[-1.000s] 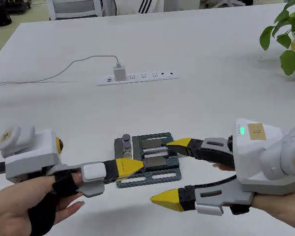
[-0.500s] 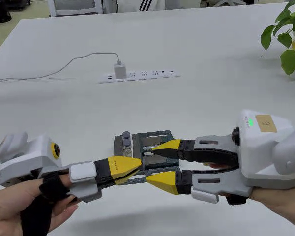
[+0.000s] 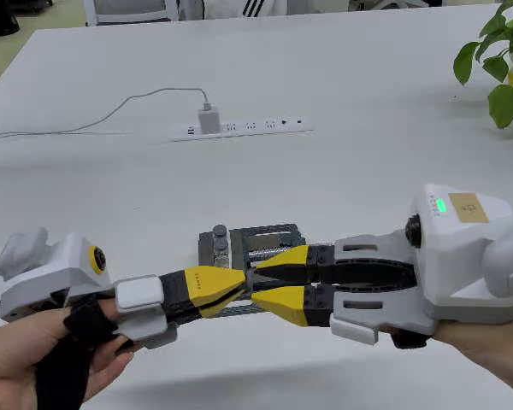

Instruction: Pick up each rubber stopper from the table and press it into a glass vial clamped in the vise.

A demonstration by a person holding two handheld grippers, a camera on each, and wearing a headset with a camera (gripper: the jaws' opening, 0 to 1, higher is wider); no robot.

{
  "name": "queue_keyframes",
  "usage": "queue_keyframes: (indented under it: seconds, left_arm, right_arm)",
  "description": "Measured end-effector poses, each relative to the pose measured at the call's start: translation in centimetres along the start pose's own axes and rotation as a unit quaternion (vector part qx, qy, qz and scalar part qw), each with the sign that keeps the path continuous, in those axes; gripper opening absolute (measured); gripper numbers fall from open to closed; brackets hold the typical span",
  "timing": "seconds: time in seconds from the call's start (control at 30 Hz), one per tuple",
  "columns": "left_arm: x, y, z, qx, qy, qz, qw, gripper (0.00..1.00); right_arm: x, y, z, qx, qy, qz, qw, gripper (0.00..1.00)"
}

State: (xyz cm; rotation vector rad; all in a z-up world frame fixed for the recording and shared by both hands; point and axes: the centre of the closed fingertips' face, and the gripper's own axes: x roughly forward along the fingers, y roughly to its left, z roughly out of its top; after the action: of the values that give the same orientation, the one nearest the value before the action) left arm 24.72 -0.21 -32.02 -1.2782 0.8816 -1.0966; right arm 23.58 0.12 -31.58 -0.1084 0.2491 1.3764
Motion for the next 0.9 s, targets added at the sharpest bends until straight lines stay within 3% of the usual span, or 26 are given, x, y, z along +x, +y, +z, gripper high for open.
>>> queue_keyframes:
  seconds: [0.53,0.9]
  left_arm:
    - [0.3,-0.4,-0.5,-0.011,0.011,-0.022,0.9996,0.04]
    - [0.2,-1.3,-1.1,-0.018,0.03,-0.049,0.9982,0.04]
  right_arm:
    - [-0.1,0.2,0.4,-0.001,0.002,0.008,1.0,0.08]
    - [-0.5,1.0,1.2,0.009,-0.007,0.039,0.9992,0.07]
